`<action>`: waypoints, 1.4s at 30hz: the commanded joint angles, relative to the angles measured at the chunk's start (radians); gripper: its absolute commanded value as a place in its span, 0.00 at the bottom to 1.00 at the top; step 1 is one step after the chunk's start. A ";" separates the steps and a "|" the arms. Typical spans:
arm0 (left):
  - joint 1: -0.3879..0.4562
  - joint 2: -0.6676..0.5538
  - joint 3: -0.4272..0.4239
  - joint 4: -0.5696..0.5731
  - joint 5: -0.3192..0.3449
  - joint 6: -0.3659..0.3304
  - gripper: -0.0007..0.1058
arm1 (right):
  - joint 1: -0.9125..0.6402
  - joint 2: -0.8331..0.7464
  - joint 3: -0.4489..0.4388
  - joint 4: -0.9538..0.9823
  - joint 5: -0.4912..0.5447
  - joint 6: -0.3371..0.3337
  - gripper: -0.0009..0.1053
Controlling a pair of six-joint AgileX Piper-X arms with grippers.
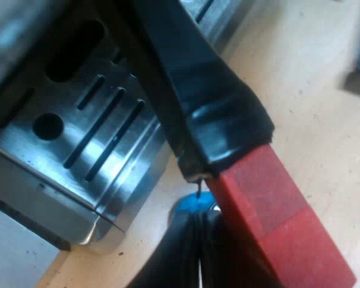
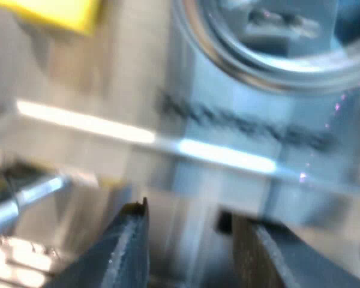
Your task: Put the handle in the coffee machine
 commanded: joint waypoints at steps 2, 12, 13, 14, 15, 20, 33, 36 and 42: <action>-0.014 -0.013 0.002 -0.019 0.063 -0.035 0.01 | -0.002 -0.091 0.065 0.107 -0.015 0.040 0.48; -0.045 -0.017 0.076 -0.048 0.068 -0.117 0.01 | -0.002 -0.415 0.100 0.571 -0.357 0.217 0.63; -0.055 -0.020 0.080 -0.052 0.068 -0.118 0.01 | -0.002 -0.432 0.100 0.597 -0.373 0.227 0.63; -0.072 -0.025 0.085 -0.060 0.068 -0.126 0.01 | -0.002 -0.462 0.100 0.625 -0.387 0.245 0.63; -0.082 -0.030 0.087 -0.068 0.064 -0.133 0.01 | -0.002 -0.485 0.100 0.643 -0.394 0.255 0.63; -0.183 -0.053 0.089 -0.154 0.041 -0.229 0.01 | -0.002 -0.609 0.100 0.756 -0.451 0.283 0.63; -0.401 -0.053 0.089 -0.352 -0.022 -0.259 0.01 | -0.002 -0.756 0.100 0.856 -0.514 0.299 0.63; -0.397 -0.053 0.089 -0.389 -0.026 -0.259 0.01 | -0.002 -0.754 0.100 0.865 -0.535 0.299 0.63; -0.346 -0.066 0.089 -0.250 -0.079 -0.235 0.01 | -0.002 -0.754 0.100 0.871 -0.539 0.299 0.63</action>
